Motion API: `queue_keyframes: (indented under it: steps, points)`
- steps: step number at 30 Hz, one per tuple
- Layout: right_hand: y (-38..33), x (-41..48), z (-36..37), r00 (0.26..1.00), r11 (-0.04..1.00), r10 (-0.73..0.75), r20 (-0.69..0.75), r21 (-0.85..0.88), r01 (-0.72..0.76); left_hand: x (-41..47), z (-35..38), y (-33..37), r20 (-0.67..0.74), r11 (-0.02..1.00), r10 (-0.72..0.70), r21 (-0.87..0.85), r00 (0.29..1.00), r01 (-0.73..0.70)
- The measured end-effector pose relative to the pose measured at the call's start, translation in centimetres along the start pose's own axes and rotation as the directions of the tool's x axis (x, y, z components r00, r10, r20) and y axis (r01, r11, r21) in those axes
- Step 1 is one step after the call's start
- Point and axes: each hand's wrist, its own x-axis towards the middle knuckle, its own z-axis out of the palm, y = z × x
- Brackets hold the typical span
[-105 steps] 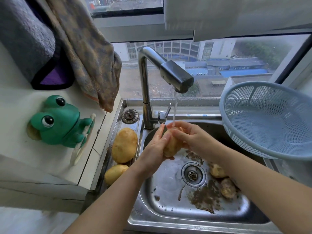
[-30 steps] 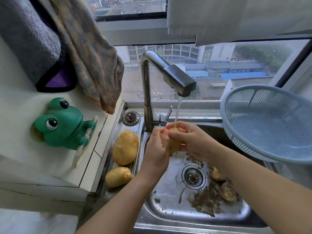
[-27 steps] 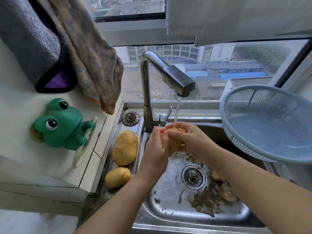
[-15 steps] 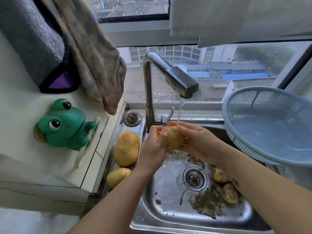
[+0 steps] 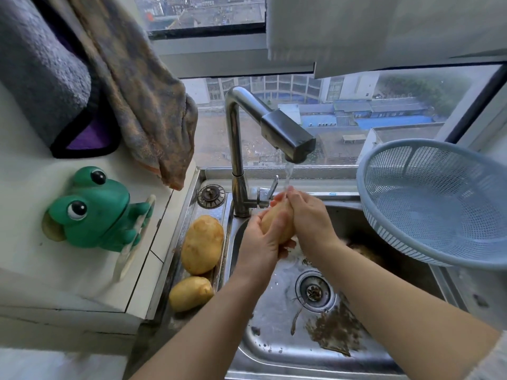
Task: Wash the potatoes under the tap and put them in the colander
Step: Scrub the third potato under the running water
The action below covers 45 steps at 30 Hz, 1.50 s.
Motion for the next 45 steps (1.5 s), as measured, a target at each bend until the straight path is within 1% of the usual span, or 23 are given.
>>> queue_keyframes:
  steps: [2,4,6,8,10,12,14,16,19,21,24,27,29,30,32,34,35,38,40,42,45]
  points:
    - [-0.6,0.0,0.5,0.984,0.977,0.177,-0.025,0.127,-0.173,-0.3,-0.4,-0.1,0.008,0.985,0.095,0.143,0.995,-0.095]
    - [-0.9,0.2,0.6,0.95,0.938,0.305,-0.058,0.192,-0.289,-0.6,-1.0,-0.3,0.047,0.939,0.182,0.288,0.982,-0.188]
    - [-1.0,0.2,1.0,0.917,0.895,0.396,-0.058,0.248,-0.371,-0.6,-1.7,-0.3,0.078,0.918,0.209,0.329,0.975,-0.223]
    - [-0.9,0.2,1.4,0.894,0.86,0.447,-0.012,0.279,-0.427,-0.7,-2.4,-0.1,0.099,0.936,0.152,0.305,0.983,-0.176]
    - [-0.7,0.1,1.9,0.897,0.857,0.438,0.052,0.278,-0.434,-0.7,-3.1,0.4,0.103,0.967,0.042,0.247,0.994,-0.067]
    - [-0.3,0.4,2.2,0.928,0.896,0.36,0.097,0.241,-0.373,-0.6,-3.9,0.9,0.121,0.99,-0.07,0.129,0.99,0.054]
    - [0.1,0.9,2.5,0.957,0.941,0.276,0.094,0.177,-0.289,-0.7,-4.6,1.3,0.175,0.987,-0.159,0.0,0.972,0.162]
    - [0.2,1.1,2.9,0.961,0.947,0.264,0.079,0.166,-0.274,-0.8,-5.1,1.7,0.214,0.97,-0.206,-0.086,0.955,0.228]
    - [-0.1,1.2,3.4,0.938,0.903,0.331,0.102,0.255,-0.346,-1.2,-5.4,2.2,0.201,0.954,-0.217,-0.164,0.955,0.251]
    - [-0.1,1.3,3.4,0.926,0.891,0.358,0.122,0.252,-0.378,-1.2,-5.7,2.4,0.16,0.945,-0.221,-0.208,0.962,0.252]
    - [-0.1,0.9,2.9,0.905,0.889,0.38,0.19,0.197,-0.414,-1.1,-6.2,2.4,0.122,0.922,-0.27,-0.254,0.955,0.293]
    - [-0.4,0.3,1.6,0.878,0.91,0.389,0.278,0.036,-0.414,-0.8,-6.0,1.9,0.103,0.92,-0.313,-0.214,0.944,0.328]
    - [-1.0,-0.2,0.2,0.87,0.922,0.384,0.31,-0.176,-0.344,-0.6,-5.5,1.3,0.103,0.929,-0.318,-0.167,0.943,0.331]
    - [-1.3,-0.4,-0.6,0.871,0.911,0.376,0.317,-0.298,-0.285,-0.5,-5.2,1.1,0.107,0.935,-0.312,-0.142,0.944,0.325]
    - [-1.8,-0.6,-1.9,0.871,0.857,0.337,0.358,-0.5,-0.126,-0.2,-4.5,0.8,0.101,0.951,-0.287,-0.089,0.952,0.296]
    - [-2.1,-0.9,-3.1,0.867,0.789,0.294,0.401,-0.614,0.016,0.1,-3.6,0.9,0.089,0.962,-0.266,-0.04,0.96,0.27]
    - [-2.2,-0.9,-3.5,0.874,0.784,0.263,0.408,-0.619,0.053,0.2,-3.1,1.1,0.083,0.966,-0.255,-0.021,0.963,0.258]
    - [-2.1,-1.1,-4.2,0.89,0.857,0.167,0.424,-0.509,0.082,0.9,-1.7,1.4,0.031,0.98,-0.199,0.034,0.979,0.198]
    - [-1.9,-1.1,-4.2,0.895,0.836,0.075,0.439,-0.518,0.184,1.3,-0.9,1.6,-0.035,0.987,-0.151,0.048,0.988,0.152]
    - [-1.9,-0.9,-4.0,0.9,0.76,-0.036,0.435,-0.573,0.307,1.6,-0.1,1.9,-0.094,0.987,-0.161,-0.002,0.983,0.161]
    - [-1.8,-0.8,-4.2,0.891,0.566,-0.171,0.421,-0.698,0.439,1.6,0.5,1.9,-0.107,0.972,-0.232,-0.064,0.967,0.226]
